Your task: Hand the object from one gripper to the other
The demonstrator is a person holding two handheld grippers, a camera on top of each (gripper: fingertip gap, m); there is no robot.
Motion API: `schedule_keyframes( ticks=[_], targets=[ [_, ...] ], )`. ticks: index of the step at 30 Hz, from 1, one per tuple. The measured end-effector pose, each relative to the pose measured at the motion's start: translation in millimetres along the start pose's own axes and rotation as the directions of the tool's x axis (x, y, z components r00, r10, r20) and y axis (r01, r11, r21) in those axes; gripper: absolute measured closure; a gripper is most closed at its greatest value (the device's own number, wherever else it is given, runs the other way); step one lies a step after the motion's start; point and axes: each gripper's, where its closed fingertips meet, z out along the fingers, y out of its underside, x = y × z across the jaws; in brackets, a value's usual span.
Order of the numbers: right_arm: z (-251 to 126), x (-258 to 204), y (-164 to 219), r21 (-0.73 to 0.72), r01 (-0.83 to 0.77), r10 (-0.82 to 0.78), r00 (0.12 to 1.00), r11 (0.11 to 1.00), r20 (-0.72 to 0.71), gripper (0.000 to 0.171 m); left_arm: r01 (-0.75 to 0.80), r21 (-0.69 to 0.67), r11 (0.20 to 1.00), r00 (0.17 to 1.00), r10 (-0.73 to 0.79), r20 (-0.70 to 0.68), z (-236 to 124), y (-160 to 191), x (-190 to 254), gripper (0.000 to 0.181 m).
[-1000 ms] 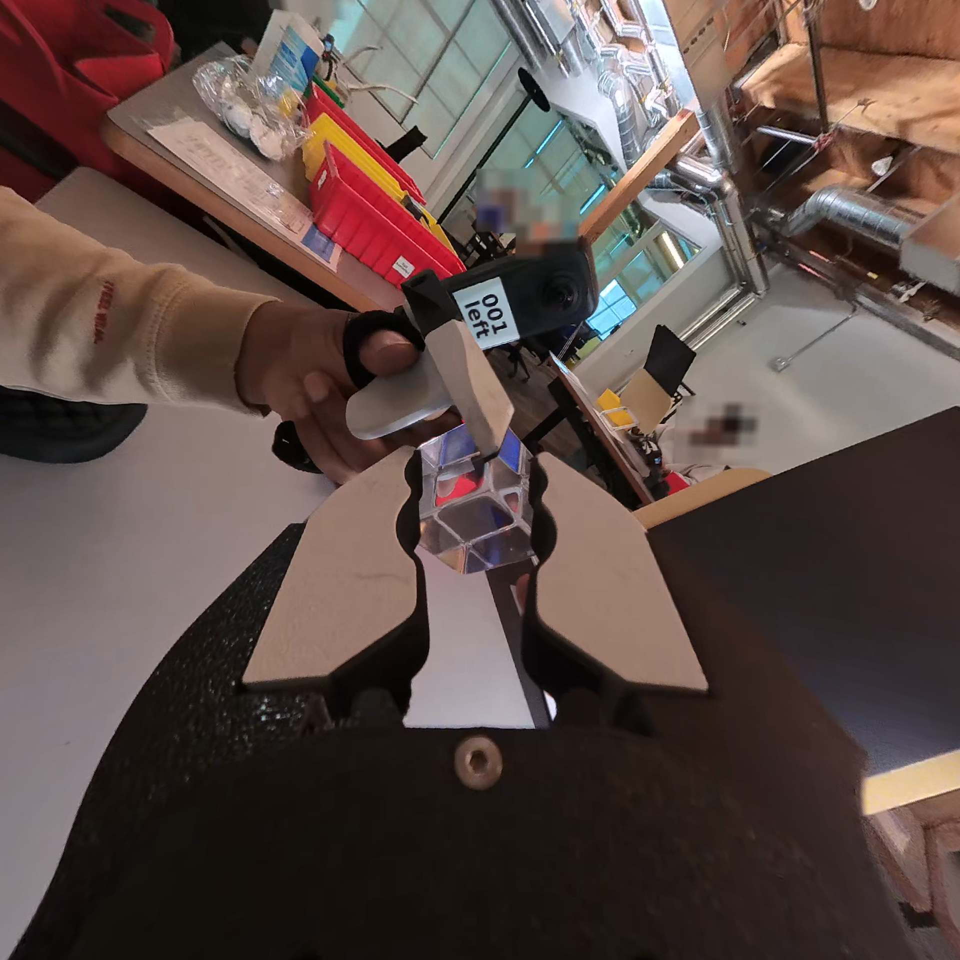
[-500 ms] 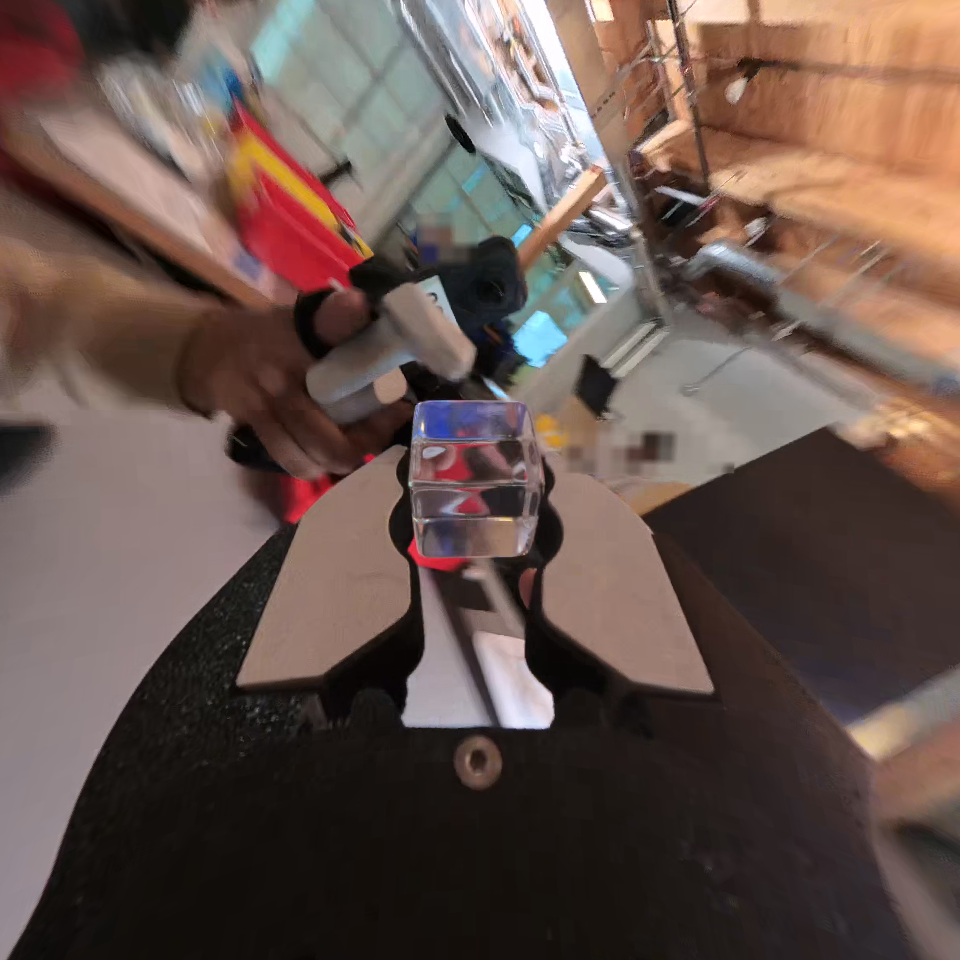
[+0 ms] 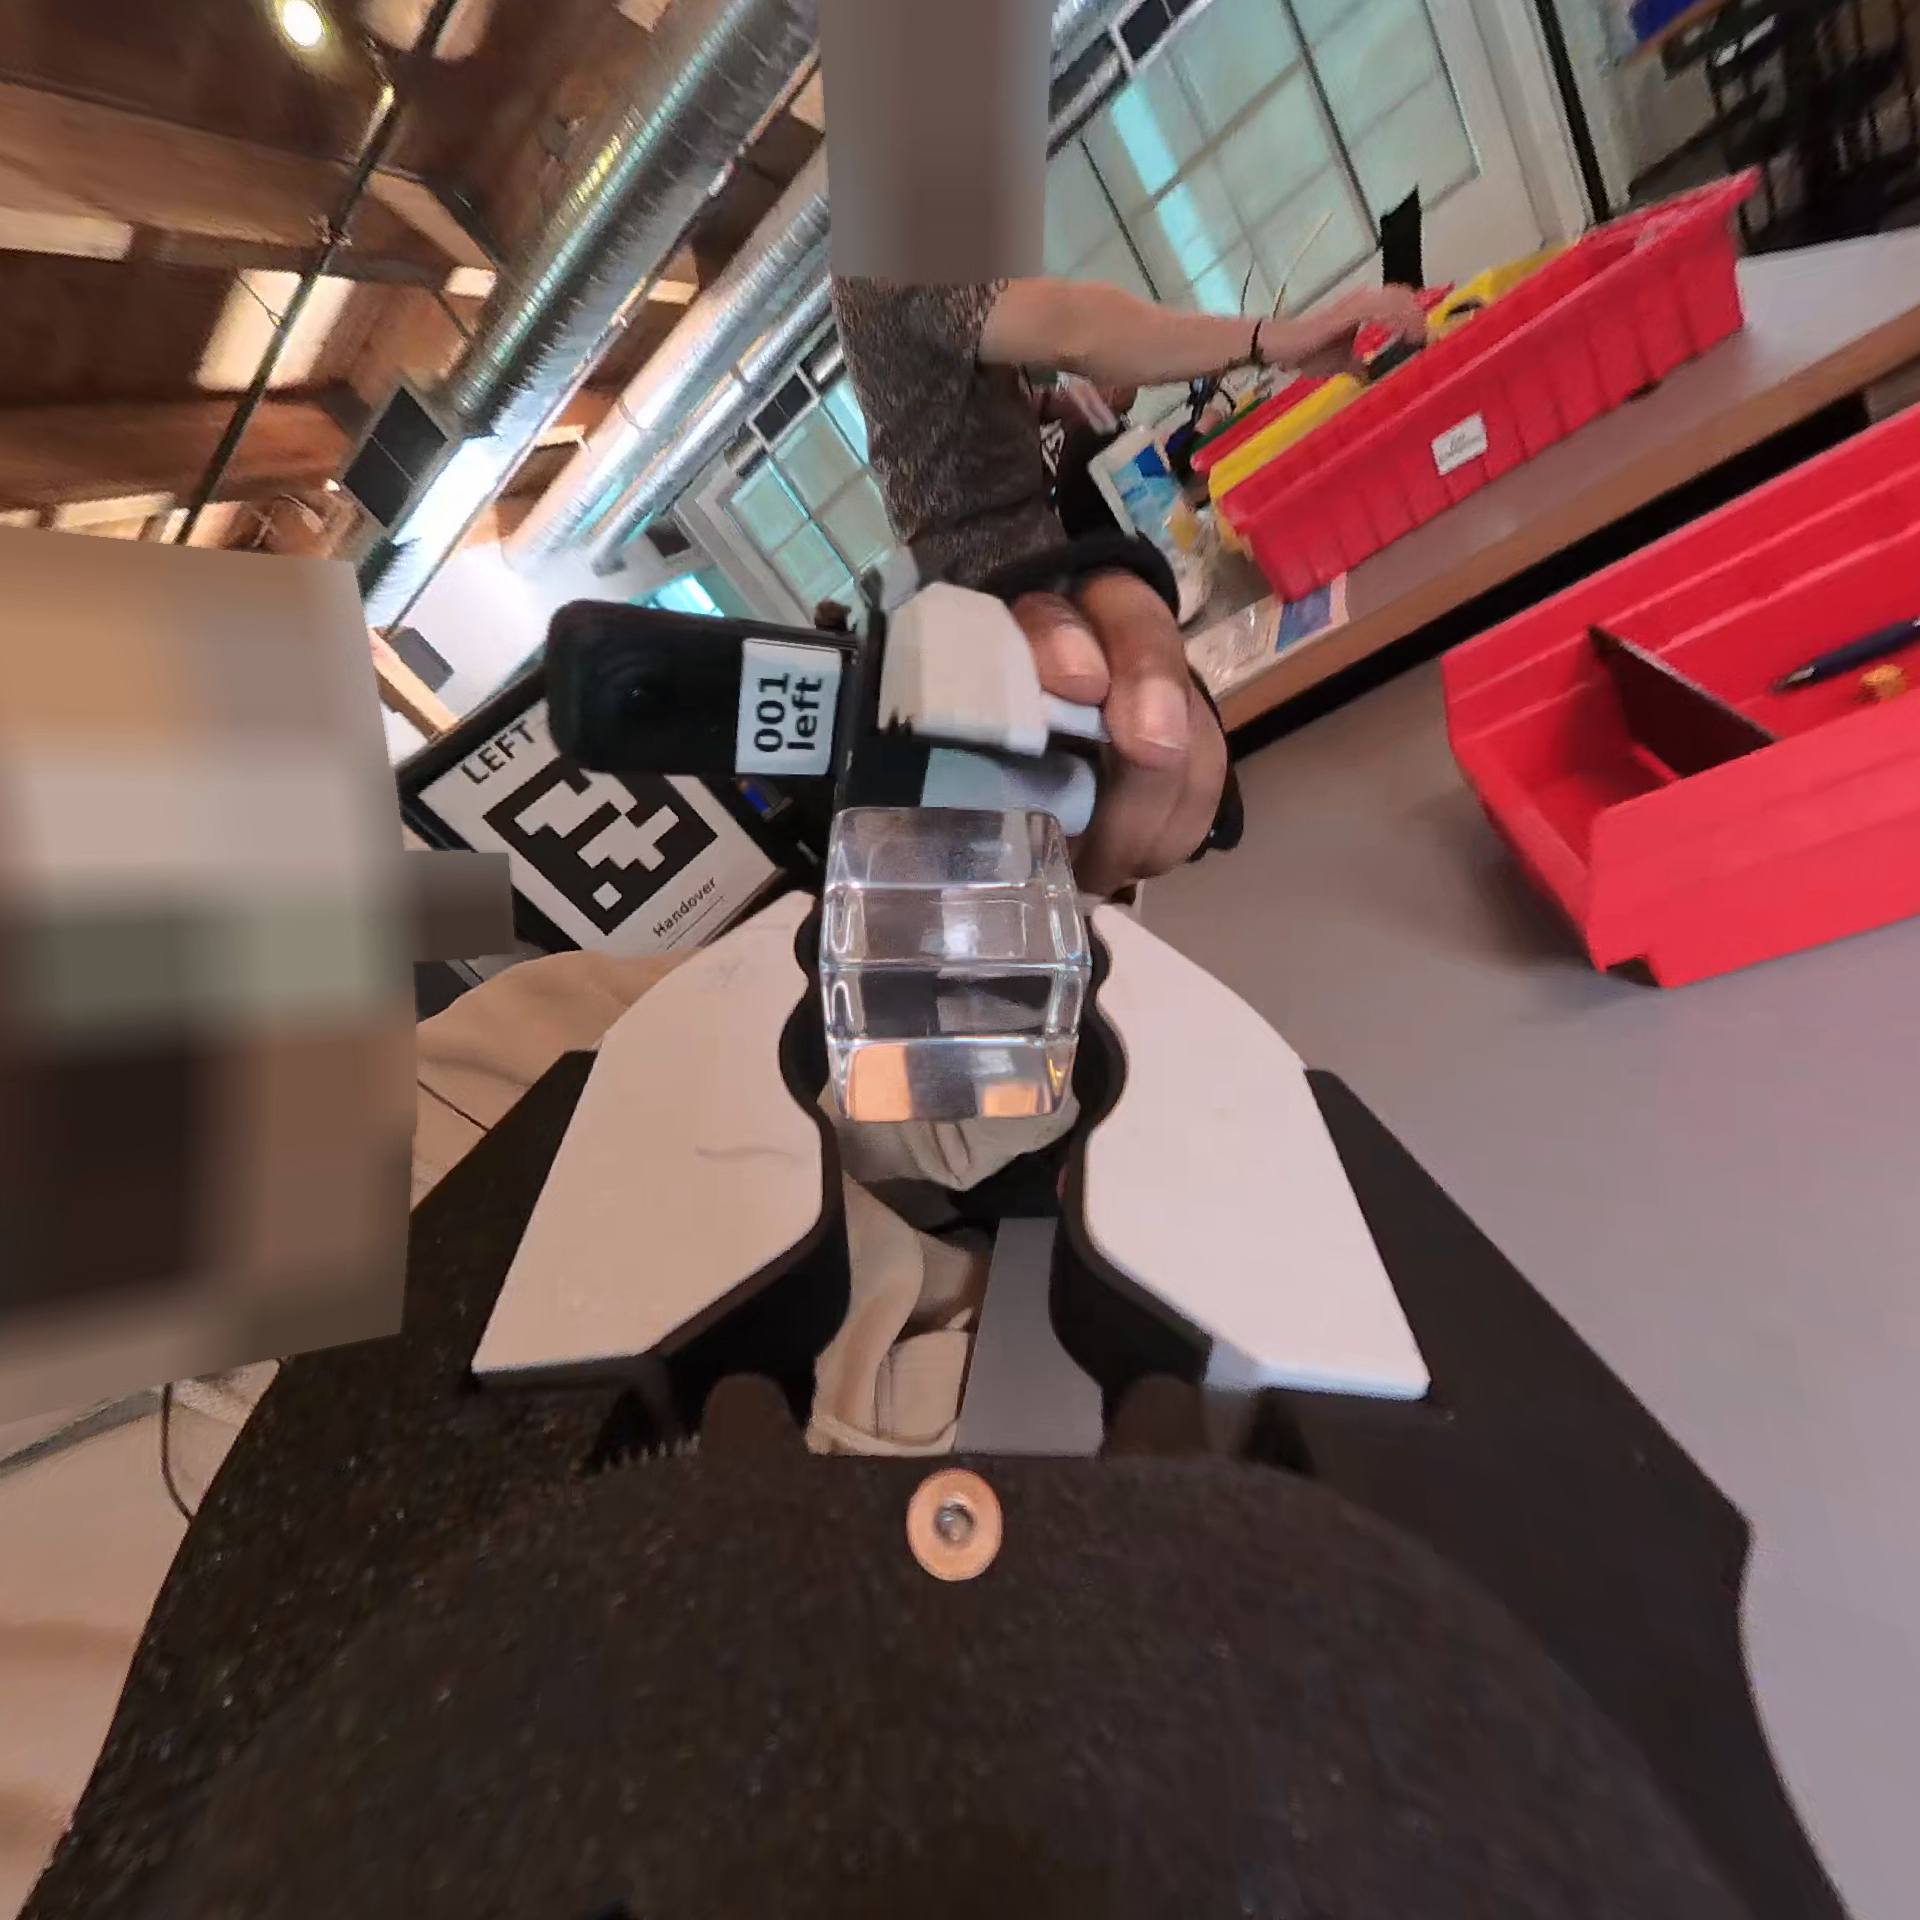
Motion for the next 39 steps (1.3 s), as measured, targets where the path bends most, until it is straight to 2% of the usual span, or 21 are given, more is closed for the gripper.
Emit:
schedule_keyframes(
  ticks=[1, 3, 5, 7, 9, 11, 14, 16, 18, 19, 21, 23, 25, 27, 29, 31, 34, 36, 39],
  targets=[
    [3.5, 1.2, 3.0, -0.008, -0.013, 0.013, 1.000, 1.000, 0.008, 0.127, -0.036, -0.011, 0.999, 0.999, 0.036, -0.015, 1.4, 1.8, 5.0, 0.135],
    [5.5, 3.3, 3.2, 0.001, -0.031, 0.031, 0.999, 1.000, 0.021, 0.127, -0.048, -0.028, 0.998, 0.999, 0.047, -0.017, 2.5, 5.0, 5.6, 0.135],
    [1.6, 9.5, -3.9, 0.031, 0.040, -0.039, 0.998, 0.999, -0.041, 0.124, 0.032, -0.023, 0.999, 0.999, -0.033, -0.003, 3.4, 7.0, -1.4, 0.136],
    [-12.1, 7.8, -19.0, 0.074, 0.257, -0.246, 0.960, 0.963, -0.136, 0.121, 0.191, 0.037, 0.981, 0.982, -0.190, -0.016, 0.2, 5.9, -11.6, 0.135],
    [-26.8, -3.6, -30.7, 0.077, 0.462, -0.437, 0.872, 0.884, -0.219, 0.118, 0.381, 0.089, 0.920, 0.925, -0.378, -0.050, -4.0, 7.9, -23.9, 0.135],
    [-34.8, -10.6, -35.5, 0.011, 0.631, -0.597, 0.739, 0.775, -0.313, 0.116, 0.559, 0.110, 0.822, 0.829, -0.549, -0.110, -5.5, 11.8, -32.0, 0.136],
    [-35.8, -6.6, -32.6, -0.212, 0.827, -0.814, 0.404, 0.520, -0.417, 0.114, 0.796, 0.110, 0.595, 0.601, -0.758, -0.254, -4.1, 11.9, -36.0, 0.136],
    [-30.9, 5.0, -24.6, -0.387, 0.853, -0.897, 0.187, 0.351, -0.401, 0.110, 0.901, 0.073, 0.428, 0.422, -0.823, -0.379, -3.4, 7.4, -33.5, 0.136],
    [-24.1, 17.7, -16.6, -0.511, 0.831, -0.935, 0.031, 0.220, -0.353, 0.106, 0.951, 0.002, 0.310, 0.276, -0.845, -0.457, -0.9, 6.6, -27.8, 0.137],
    [-20.3, 22.3, -13.2, -0.547, 0.819, -0.944, -0.022, 0.172, -0.329, 0.103, 0.960, -0.042, 0.277, 0.223, -0.847, -0.483, 0.7, 6.5, -22.5, 0.136],
    [-13.5, 26.1, -9.9, -0.575, 0.812, -0.948, -0.101, 0.096, -0.301, 0.103, 0.957, -0.125, 0.261, 0.162, -0.841, -0.516, 4.2, 5.4, -9.5, 0.136],
    [-10.0, 29.6, -7.3, -0.592, 0.804, -0.948, -0.138, 0.062, -0.287, 0.107, 0.947, -0.165, 0.276, 0.154, -0.839, -0.522, 7.9, 3.6, 0.3, 0.136],
    [-12.6, 27.3, -10.6, -0.597, 0.802, -0.936, -0.195, 0.020, -0.293, 0.125, 0.940, -0.176, 0.291, 0.159, -0.834, -0.529, 9.8, 1.1, 5.1, 0.137],
    [-13.7, 24.9, -11.6, -0.574, 0.816, -0.939, -0.143, 0.067, -0.313, 0.125, 0.941, -0.152, 0.301, 0.177, -0.825, -0.536, 9.6, -2.2, 3.4, 0.135],
    [-13.1, 22.0, -10.9, -0.505, 0.847, -0.940, -0.018, 0.167, -0.341, 0.125, 0.929, -0.088, 0.359, 0.262, -0.806, -0.531, 8.6, -4.8, -0.1, 0.129],
    [-13.5, 18.4, -9.4, -0.407, 0.861, -0.922, 0.159, 0.304, -0.353, 0.125, 0.887, 0.001, 0.462, 0.399, -0.764, -0.507, 3.8, -7.1, -4.6, 0.128],
    [-16.5, 10.7, 7.5, -0.310, 0.804, -0.861, 0.453, 0.507, -0.231, 0.125, 0.771, 0.038, 0.636, 0.567, -0.658, -0.495, -8.1, -7.3, 3.2, 0.128],
    [-19.3, 7.0, 23.4, -0.309, 0.741, -0.798, 0.589, 0.595, -0.125, 0.125, 0.667, 0.052, 0.743, 0.676, -0.575, -0.461, -11.5, -4.6, 9.1, 0.125],
    [-19.1, 9.0, 42.9, -0.349, 0.589, -0.637, 0.770, 0.729, -0.033, 0.125, 0.412, 0.036, 0.910, 0.836, -0.362, -0.413, -11.8, -1.1, 30.8, 0.120]
  ],
)
